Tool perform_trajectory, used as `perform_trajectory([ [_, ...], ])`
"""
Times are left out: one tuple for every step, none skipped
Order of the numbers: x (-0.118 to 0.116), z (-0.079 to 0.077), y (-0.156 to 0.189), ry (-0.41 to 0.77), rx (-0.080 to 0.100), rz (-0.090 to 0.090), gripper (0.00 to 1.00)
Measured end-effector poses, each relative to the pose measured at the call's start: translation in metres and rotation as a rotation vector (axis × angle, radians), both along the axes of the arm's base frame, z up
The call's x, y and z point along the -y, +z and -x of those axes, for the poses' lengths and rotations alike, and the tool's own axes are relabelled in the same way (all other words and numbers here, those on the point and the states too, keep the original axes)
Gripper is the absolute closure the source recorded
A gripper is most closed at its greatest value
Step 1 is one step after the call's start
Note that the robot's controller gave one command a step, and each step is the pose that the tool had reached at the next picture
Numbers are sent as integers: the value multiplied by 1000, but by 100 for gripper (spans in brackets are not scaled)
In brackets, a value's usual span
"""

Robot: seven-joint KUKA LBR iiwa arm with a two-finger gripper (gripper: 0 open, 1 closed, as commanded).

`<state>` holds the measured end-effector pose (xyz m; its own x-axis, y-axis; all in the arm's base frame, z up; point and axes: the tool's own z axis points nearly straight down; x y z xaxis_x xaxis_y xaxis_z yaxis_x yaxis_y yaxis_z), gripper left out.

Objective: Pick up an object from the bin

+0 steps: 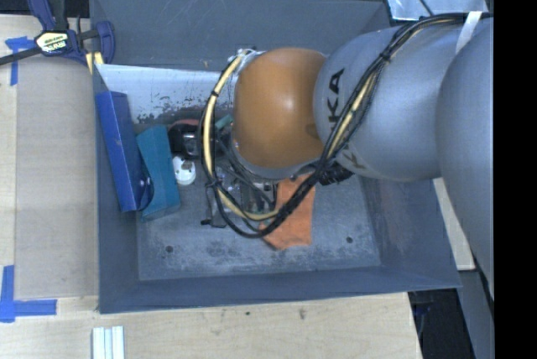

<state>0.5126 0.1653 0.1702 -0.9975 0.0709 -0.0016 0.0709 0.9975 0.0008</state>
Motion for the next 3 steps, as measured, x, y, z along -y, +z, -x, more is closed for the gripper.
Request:
perform_trajectory([
  [0, 0, 0, -1, 0, 0, 0],
  [0, 0, 0, -1, 0, 0, 0],
  [13, 0, 7, -33, 2, -1, 0],
])
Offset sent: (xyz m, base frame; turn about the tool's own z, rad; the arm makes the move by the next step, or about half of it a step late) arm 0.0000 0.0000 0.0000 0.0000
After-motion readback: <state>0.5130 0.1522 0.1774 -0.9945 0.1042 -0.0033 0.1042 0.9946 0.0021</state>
